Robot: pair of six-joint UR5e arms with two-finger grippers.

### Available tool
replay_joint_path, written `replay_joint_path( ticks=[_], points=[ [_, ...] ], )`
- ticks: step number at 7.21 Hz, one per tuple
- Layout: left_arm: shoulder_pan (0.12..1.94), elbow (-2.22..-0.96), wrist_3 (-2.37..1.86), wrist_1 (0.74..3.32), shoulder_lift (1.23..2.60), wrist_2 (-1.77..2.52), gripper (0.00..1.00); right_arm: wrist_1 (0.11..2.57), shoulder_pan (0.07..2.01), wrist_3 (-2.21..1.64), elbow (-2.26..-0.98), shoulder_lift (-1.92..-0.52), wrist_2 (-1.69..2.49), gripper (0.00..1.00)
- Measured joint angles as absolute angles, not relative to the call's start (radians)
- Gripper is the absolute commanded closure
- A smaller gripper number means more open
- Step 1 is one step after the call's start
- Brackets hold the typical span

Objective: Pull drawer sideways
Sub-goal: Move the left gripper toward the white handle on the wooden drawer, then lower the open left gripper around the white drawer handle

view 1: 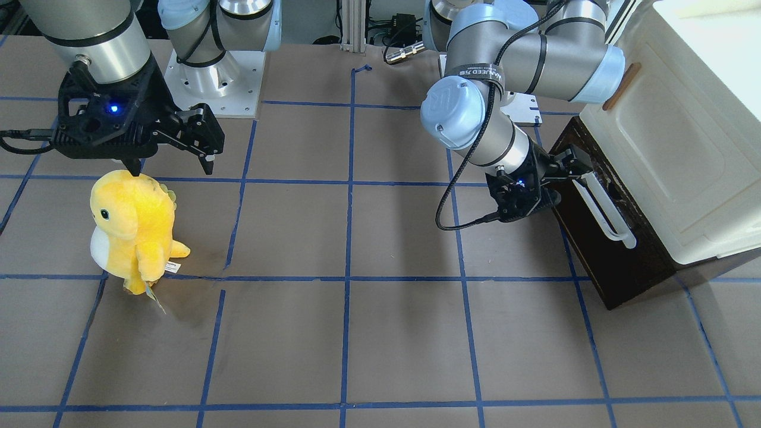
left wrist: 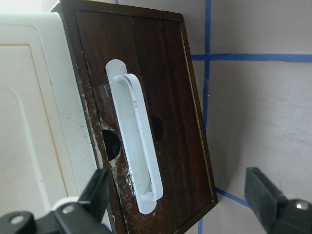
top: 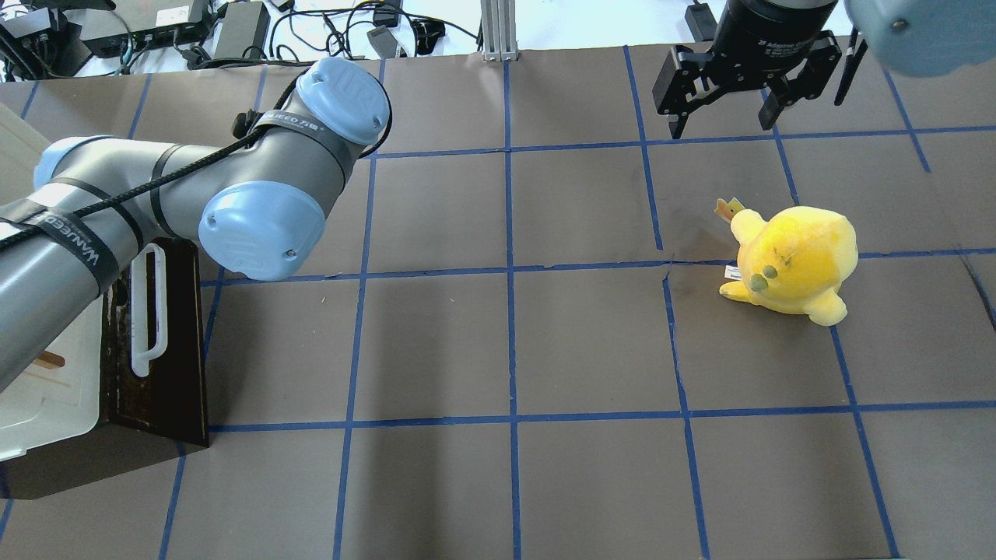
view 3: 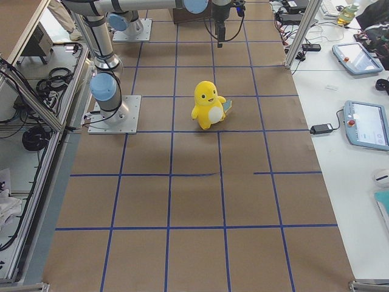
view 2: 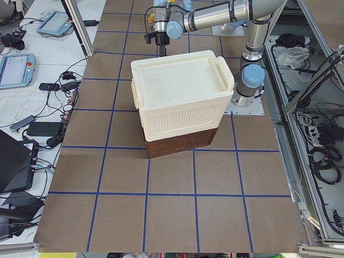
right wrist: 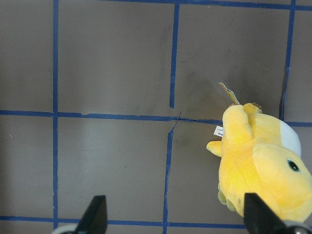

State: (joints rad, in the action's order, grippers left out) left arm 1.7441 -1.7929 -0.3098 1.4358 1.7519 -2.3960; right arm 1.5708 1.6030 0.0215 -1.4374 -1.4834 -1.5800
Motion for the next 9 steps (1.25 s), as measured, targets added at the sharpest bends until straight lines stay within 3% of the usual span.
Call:
replay_joint_path(
  ticks=[7,9],
  points=[
    [1.726,-1.845,-0.31,1.438,1.81,-2.612,0.0,1.571,1.603,0.021,-1.437,-1.483,-1.58,0.0],
    [1.684,-1.874,-0.311,1.435,1.844,-2.632,0.05,1.571,1.603,0.022,-1.437,-1.483,-1.58,0.0]
  ],
)
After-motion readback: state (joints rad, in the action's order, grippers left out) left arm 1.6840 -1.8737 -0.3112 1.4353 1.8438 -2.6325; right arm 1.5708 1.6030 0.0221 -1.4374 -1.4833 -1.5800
